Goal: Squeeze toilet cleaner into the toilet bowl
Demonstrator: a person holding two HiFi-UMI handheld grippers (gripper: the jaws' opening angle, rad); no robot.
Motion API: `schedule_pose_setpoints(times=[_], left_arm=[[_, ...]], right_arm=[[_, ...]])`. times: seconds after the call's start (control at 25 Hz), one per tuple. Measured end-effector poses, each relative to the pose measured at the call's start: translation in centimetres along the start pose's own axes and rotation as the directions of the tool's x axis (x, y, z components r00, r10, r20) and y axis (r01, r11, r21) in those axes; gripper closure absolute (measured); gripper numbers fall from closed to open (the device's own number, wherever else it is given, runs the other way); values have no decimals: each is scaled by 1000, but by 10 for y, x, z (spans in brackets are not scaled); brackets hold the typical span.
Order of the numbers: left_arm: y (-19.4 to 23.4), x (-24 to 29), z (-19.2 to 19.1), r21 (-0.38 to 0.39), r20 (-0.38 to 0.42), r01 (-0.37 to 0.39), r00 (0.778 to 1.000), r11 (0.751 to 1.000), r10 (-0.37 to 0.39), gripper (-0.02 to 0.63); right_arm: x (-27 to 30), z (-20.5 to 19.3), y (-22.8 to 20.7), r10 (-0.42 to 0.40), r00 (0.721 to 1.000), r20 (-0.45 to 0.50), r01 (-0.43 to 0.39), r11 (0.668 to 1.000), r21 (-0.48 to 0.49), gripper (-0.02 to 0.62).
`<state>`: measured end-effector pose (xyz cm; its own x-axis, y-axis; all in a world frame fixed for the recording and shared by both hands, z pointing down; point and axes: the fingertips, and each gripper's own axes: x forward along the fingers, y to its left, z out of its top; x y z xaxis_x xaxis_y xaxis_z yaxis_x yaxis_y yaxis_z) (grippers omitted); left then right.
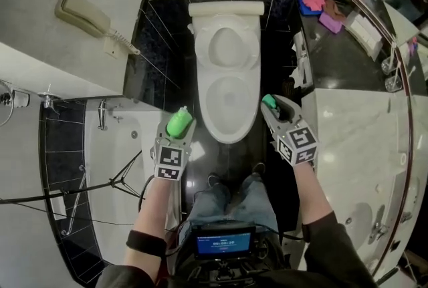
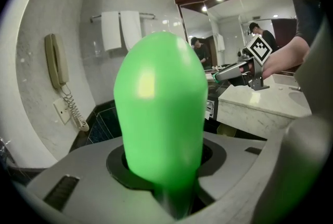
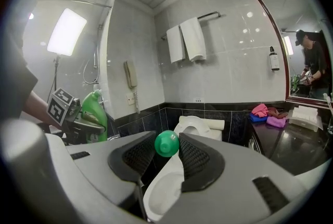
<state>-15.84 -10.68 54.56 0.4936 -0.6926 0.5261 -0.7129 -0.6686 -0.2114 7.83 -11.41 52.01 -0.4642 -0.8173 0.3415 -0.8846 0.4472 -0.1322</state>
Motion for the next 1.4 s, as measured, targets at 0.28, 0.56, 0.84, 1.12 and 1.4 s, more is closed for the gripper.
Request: schedule_pose_setpoints(times=[0.28, 0.56, 0.84, 1.12, 1.4], left_arm=[[2, 20, -46, 69, -30, -28, 999, 997, 30, 428], [0, 73, -99, 207, -87, -55, 993, 977, 74, 430], [-7, 140, -157, 319, -140, -73, 982, 945, 123, 430], [-7, 197, -199, 528, -186, -86, 959, 845, 214, 430], [-12, 248, -244, 674, -202, -47, 948, 738, 245, 431]], right_arm=[[11, -24, 6, -48, 999, 10, 48, 999, -18, 443], [50, -81, -23, -79, 997, 22, 79, 996, 32, 445], [95, -151, -46, -87, 996, -5, 88, 994, 59, 445], [131, -203, -76, -112, 994, 8, 111, 991, 77, 445], [163, -255, -95, -126, 992, 8, 124, 986, 114, 445]])
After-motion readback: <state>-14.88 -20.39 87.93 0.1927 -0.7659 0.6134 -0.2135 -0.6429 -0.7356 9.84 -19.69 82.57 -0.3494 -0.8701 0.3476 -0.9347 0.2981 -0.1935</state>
